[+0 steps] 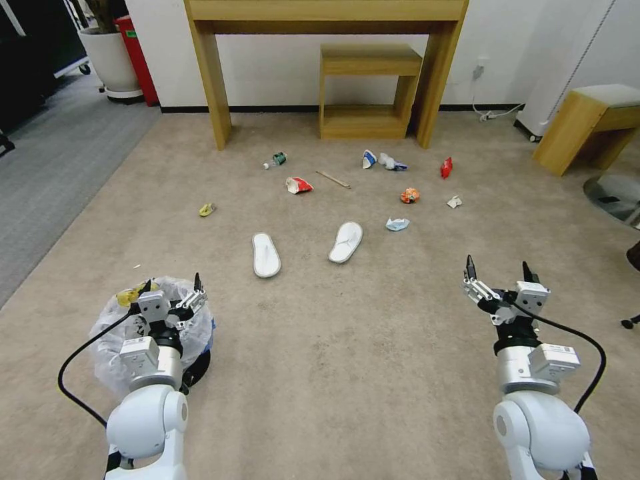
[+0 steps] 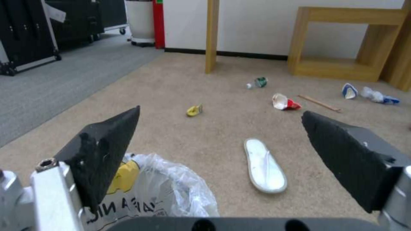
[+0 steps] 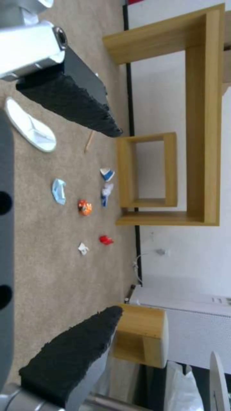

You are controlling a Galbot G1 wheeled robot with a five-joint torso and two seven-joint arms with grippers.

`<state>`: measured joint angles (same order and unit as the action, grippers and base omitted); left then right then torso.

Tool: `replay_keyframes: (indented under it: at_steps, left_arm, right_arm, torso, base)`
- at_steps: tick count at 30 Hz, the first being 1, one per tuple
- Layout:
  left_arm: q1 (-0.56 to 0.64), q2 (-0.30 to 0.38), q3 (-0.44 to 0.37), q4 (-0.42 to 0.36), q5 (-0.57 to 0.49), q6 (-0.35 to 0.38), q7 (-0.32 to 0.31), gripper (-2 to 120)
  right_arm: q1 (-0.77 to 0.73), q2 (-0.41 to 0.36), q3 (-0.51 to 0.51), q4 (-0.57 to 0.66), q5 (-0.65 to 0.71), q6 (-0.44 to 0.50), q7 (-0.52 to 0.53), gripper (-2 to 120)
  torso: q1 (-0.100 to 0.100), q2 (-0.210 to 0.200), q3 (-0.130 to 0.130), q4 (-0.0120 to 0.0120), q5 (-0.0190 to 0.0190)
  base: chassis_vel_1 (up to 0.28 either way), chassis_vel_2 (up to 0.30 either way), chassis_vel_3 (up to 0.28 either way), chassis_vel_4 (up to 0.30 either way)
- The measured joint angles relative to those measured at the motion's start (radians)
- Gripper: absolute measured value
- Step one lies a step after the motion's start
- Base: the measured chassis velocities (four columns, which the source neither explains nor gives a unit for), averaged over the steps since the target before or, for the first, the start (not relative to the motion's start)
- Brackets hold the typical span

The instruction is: Pick up the trash bin and place the garbage on the floor into it.

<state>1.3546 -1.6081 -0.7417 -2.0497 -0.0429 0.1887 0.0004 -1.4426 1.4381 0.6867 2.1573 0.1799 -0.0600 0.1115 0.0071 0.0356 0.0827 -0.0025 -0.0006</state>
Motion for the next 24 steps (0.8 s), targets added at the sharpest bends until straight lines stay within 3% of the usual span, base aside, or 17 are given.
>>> replay_keyframes:
  at_steps: [24]
  left_arm:
    - [0.003, 0.0, 0.001, 0.009, 0.005, -0.006, 0.002, 100]
  right_arm:
    - [-0.001, -0.001, -0.001, 0.014, 0.05, 0.003, 0.022, 100]
  torso:
    - [0.0, 0.0, 0.0, 0.0, 0.0]
  base:
    - [0.0, 0.0, 0.0, 0.0]
